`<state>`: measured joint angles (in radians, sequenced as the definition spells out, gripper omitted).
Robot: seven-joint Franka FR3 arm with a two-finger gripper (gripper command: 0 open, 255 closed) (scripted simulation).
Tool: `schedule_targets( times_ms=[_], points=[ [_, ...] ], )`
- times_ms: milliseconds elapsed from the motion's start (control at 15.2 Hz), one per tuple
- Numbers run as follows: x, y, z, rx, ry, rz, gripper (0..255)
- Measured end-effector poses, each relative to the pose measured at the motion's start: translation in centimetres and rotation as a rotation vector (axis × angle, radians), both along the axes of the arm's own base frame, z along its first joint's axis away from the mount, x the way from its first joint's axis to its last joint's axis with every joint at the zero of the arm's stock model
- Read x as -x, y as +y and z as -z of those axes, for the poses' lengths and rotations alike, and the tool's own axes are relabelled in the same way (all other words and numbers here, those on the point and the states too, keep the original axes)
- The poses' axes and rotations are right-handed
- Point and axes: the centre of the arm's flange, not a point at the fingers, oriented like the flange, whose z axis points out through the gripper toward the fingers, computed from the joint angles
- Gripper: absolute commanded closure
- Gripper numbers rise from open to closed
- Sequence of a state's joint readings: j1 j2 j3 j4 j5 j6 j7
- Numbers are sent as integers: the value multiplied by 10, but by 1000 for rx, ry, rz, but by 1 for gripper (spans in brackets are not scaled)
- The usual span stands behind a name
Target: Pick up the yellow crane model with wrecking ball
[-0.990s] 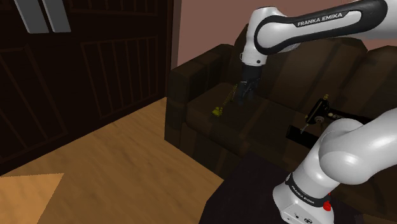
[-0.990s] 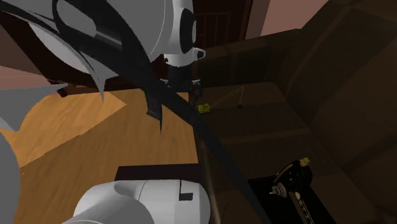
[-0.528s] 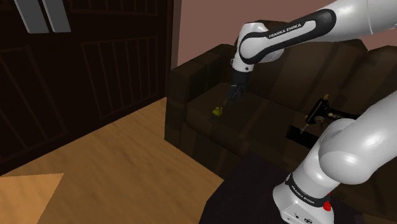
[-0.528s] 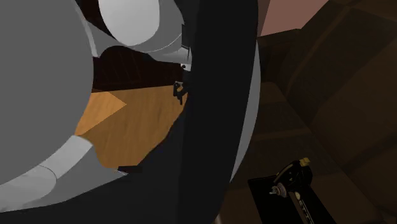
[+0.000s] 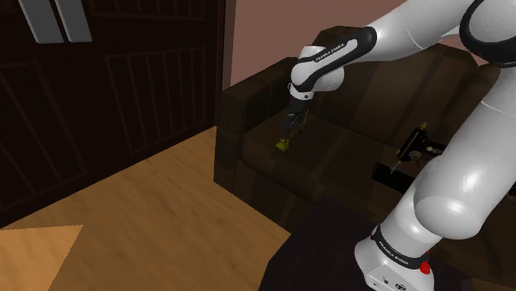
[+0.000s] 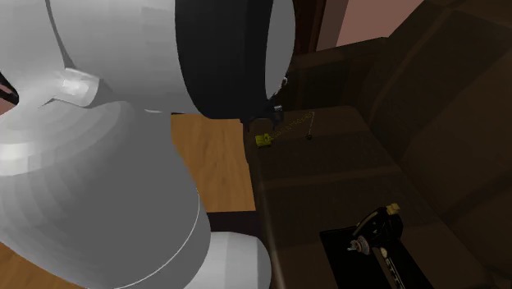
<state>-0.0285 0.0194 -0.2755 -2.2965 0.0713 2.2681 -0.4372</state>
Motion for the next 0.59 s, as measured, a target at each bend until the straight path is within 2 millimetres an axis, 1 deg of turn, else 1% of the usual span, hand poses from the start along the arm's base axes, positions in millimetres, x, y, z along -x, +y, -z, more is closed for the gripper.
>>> schedule_targets(
  times_ms=[132,198,330,594],
  points=[
    [-22,-8,16,-5,-17,-17,0],
    [-28,-12,23,-7,-23,-23,0],
    [-33,-14,33,-9,-28,-28,0],
    [-34,-17,54,-10,-30,-30,0]
  ],
)
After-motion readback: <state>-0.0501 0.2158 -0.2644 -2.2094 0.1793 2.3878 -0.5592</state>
